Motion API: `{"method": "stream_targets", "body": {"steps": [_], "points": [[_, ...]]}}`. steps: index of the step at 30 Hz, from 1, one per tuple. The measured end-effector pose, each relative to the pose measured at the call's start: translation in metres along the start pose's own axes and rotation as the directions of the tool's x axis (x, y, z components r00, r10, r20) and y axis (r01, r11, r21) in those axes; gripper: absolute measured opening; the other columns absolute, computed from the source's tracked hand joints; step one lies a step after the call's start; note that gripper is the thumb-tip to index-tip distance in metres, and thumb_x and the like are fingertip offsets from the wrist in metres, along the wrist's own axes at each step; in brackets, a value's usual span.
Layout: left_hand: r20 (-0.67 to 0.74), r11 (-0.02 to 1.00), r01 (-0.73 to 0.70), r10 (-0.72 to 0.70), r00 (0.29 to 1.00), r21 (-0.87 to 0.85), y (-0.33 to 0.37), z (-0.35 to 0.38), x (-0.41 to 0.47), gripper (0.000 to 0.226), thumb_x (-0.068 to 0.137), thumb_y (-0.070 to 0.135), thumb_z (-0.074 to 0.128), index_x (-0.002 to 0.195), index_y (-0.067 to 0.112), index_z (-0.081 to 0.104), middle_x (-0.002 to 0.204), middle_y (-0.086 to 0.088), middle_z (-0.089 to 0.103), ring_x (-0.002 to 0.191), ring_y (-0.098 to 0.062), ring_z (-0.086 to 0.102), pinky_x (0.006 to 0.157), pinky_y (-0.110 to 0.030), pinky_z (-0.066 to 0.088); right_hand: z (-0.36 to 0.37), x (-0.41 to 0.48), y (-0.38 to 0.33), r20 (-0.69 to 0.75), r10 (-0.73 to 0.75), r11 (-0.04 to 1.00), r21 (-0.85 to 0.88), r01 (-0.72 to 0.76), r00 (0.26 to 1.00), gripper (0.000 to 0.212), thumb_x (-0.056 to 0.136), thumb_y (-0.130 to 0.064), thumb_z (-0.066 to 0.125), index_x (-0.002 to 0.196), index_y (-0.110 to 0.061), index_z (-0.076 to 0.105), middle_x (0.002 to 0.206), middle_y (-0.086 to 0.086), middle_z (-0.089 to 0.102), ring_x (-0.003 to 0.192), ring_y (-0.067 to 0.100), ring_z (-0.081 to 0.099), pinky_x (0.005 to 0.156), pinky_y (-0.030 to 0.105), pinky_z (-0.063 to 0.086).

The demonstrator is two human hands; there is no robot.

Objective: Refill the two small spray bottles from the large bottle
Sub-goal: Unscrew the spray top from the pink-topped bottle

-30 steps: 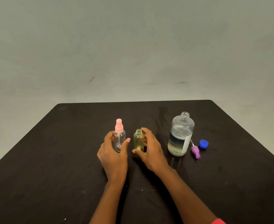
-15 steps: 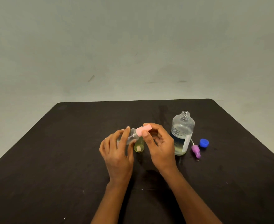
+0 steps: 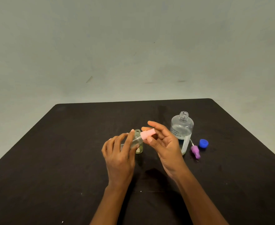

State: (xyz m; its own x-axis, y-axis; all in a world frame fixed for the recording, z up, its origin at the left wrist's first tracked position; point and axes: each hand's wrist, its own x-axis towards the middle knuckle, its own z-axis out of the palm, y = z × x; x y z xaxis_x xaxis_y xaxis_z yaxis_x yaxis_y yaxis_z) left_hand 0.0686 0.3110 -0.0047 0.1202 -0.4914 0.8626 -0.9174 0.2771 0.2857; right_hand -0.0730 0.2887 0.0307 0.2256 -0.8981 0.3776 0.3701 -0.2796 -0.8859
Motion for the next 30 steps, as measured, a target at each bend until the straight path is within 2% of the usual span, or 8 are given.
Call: {"method": "stream_targets", "body": {"steps": [4, 7, 11, 14, 17, 21, 26, 30], "points": [[0.035, 0.999, 0.03, -0.028, 0.999, -0.041, 0.004, 0.0, -0.003, 0.045, 0.084, 0.03, 0.056, 0.128, 0.019, 0.05, 0.106, -0.005, 0.065, 0.101, -0.018, 0.052, 0.093, -0.04, 0.037, 0.001, 0.0, -0.004, 0.061, 0.009, 0.999, 0.047, -0.011, 0.998, 0.045, 0.088, -0.01, 0.061, 0.131, -0.021, 0.052, 0.128, 0.007, 0.061, 0.123, 0.023, 0.054, 0.095, 0.029, 0.048], [0.066, 0.995, 0.059, -0.053, 0.996, -0.083, 0.007, 0.0, -0.004, 0.045, 0.084, 0.035, 0.058, 0.124, 0.015, 0.057, 0.105, -0.003, 0.066, 0.099, -0.017, 0.056, 0.094, -0.042, 0.039, 0.003, -0.001, -0.007, -0.003, 0.016, 0.999, 0.052, -0.016, 1.0, 0.054, 0.081, -0.024, 0.068, 0.131, -0.021, 0.05, 0.128, 0.003, 0.061, 0.123, 0.021, 0.054, 0.098, 0.033, 0.047], [0.1, 0.99, 0.045, -0.032, 0.995, -0.136, 0.011, -0.001, -0.004, 0.044, 0.082, 0.035, 0.059, 0.119, 0.011, 0.062, 0.104, -0.003, 0.067, 0.096, -0.017, 0.06, 0.095, -0.042, 0.039, 0.006, -0.001, -0.004, -0.156, 0.001, 1.0, -0.007, -0.002, 0.988, 0.061, 0.07, -0.025, 0.078, 0.125, -0.02, 0.053, 0.107, 0.008, 0.066, 0.107, 0.024, 0.062, 0.097, 0.044, 0.048], [0.109, 0.985, 0.048, -0.03, 0.994, -0.164, 0.015, -0.002, -0.005, 0.044, 0.081, 0.033, 0.058, 0.119, 0.01, 0.062, 0.103, -0.005, 0.068, 0.098, -0.016, 0.058, 0.094, -0.042, 0.04, 0.005, -0.001, -0.003, -0.196, -0.008, 1.0, -0.023, 0.004, 0.981, 0.059, 0.067, -0.024, 0.08, 0.12, -0.021, 0.056, 0.094, 0.009, 0.067, 0.095, 0.022, 0.065, 0.087, 0.039, 0.053], [0.125, 0.983, 0.057, -0.035, 0.992, -0.177, 0.018, -0.003, -0.004, 0.045, 0.082, 0.036, 0.056, 0.116, 0.007, 0.064, 0.102, -0.005, 0.069, 0.096, -0.015, 0.059, 0.096, -0.036, 0.036, 0.003, -0.001, -0.005, -0.16, 0.0, 1.0, 0.013, 0.002, 0.987, 0.057, 0.07, -0.022, 0.078, 0.122, -0.019, 0.054, 0.1, 0.01, 0.071, 0.102, 0.024, 0.066, 0.085, 0.033, 0.054], [0.15, 0.978, 0.063, -0.033, 0.988, -0.199, 0.02, -0.004, -0.003, 0.045, 0.083, 0.037, 0.058, 0.112, 0.004, 0.066, 0.1, -0.004, 0.069, 0.091, -0.017, 0.062, 0.095, -0.035, 0.036, 0.005, -0.002, -0.008, -0.055, 0.01, 0.995, 0.095, -0.004, 0.998, 0.05, 0.081, -0.018, 0.067, 0.128, -0.016, 0.048, 0.112, 0.013, 0.068, 0.109, 0.028, 0.064, 0.083, 0.03, 0.054], [0.168, 0.971, 0.076, -0.038, 0.985, -0.225, 0.023, -0.004, -0.004, 0.045, 0.084, 0.037, 0.058, 0.112, 0.004, 0.065, 0.101, -0.004, 0.069, 0.093, -0.014, 0.061, 0.096, -0.033, 0.035, 0.001, -0.002, -0.01, -0.015, 0.036, 0.984, 0.173, -0.033, 0.999, 0.048, 0.087, -0.011, 0.053, 0.133, -0.015, 0.043, 0.119, 0.015, 0.065, 0.115, 0.029, 0.06, 0.089, 0.033, 0.052], [0.161, 0.966, 0.083, -0.044, 0.986, -0.244, 0.025, -0.006, -0.004, 0.044, 0.084, 0.038, 0.057, 0.111, 0.004, 0.065, 0.099, -0.003, 0.069, 0.093, -0.011, 0.059, 0.096, -0.033, 0.035, 0.003, -0.001, -0.008, -0.095, 0.017, 0.995, 0.104, -0.007, 0.995, 0.056, 0.078, -0.031, 0.069, 0.13, -0.023, 0.048, 0.12, 0.004, 0.066, 0.116, 0.022, 0.06, 0.092, 0.034, 0.051]]}}
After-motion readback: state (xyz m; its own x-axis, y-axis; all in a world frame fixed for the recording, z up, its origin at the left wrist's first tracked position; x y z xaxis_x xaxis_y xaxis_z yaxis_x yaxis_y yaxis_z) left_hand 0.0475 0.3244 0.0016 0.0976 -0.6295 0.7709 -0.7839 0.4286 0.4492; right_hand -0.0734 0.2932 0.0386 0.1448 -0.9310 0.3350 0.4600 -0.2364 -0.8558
